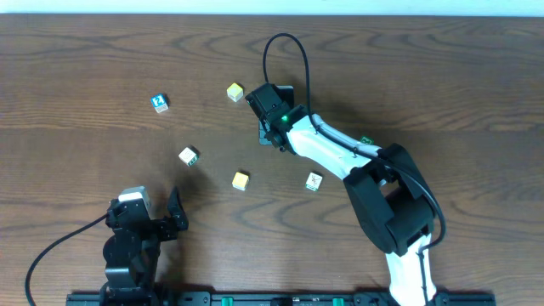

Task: Spell out Ai2
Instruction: 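Lower the red I block onto the table center and open the right gripper, then move the right gripper to the red A block and grasp it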

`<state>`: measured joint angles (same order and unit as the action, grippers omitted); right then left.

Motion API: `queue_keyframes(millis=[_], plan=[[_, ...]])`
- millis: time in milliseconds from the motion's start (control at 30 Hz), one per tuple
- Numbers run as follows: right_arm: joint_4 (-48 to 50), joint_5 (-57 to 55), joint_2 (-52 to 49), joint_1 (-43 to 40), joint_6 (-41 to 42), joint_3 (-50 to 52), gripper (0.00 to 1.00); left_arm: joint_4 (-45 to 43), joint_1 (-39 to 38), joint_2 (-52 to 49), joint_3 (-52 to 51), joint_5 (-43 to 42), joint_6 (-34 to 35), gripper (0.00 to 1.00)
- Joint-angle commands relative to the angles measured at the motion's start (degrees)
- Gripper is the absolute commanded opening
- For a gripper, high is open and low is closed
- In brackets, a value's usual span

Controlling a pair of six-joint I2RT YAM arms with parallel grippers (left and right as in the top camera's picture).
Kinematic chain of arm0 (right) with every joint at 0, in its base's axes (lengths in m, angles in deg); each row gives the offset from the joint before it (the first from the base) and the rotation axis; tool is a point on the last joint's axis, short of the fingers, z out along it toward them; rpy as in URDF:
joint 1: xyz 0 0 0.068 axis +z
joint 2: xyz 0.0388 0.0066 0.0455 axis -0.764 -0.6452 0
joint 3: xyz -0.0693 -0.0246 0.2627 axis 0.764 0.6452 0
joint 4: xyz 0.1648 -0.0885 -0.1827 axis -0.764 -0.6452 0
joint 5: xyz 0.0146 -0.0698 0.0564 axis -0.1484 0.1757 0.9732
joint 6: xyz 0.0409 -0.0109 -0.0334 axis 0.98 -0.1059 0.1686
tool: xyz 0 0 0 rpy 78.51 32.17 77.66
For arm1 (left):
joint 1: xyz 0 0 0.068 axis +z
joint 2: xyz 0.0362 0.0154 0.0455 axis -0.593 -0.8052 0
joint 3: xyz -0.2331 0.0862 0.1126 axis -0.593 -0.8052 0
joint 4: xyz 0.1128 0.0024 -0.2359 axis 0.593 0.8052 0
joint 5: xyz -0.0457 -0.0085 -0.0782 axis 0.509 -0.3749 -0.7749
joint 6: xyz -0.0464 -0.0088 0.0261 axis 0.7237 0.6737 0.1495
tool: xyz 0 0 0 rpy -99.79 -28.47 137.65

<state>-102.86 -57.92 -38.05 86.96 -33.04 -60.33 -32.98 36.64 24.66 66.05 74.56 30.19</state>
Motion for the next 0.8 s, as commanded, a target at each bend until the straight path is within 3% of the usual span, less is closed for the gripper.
queue_keyframes(millis=[0,300,333,467,633,767], plan=[[-0.3,-1.6,-0.6,0.7,-0.7,-1.0,0.37,0.1,0.1,0.3,-1.1,-0.3,-0.8,0.95],[-1.9,-2.8,-0.6,0.7,1.5,-1.0,0.34,0.1,0.1,0.3,-1.1,-0.3,-0.8,0.95],[-1.9,-2.8,-0.6,0.7,1.5,-1.0,0.37,0.1,0.1,0.3,-1.1,-0.3,-0.8,0.95],[-1.6,-2.8,-0.6,0.7,1.4,-1.0,0.68,0.1,0.1,0.3,-1.1,-0.3,-0.8,0.95],[-0.7,-2.8,-0.6,0.4,1.4,-1.5,0.72,0.1,0.1,0.3,-1.1,-0.4,-0.8,0.95],[-5.2,-5.4,-0.2,-0.5,0.8,-6.5,0.68,0.1,0.1,0.3,-1.1,-0.3,-0.8,0.95]])
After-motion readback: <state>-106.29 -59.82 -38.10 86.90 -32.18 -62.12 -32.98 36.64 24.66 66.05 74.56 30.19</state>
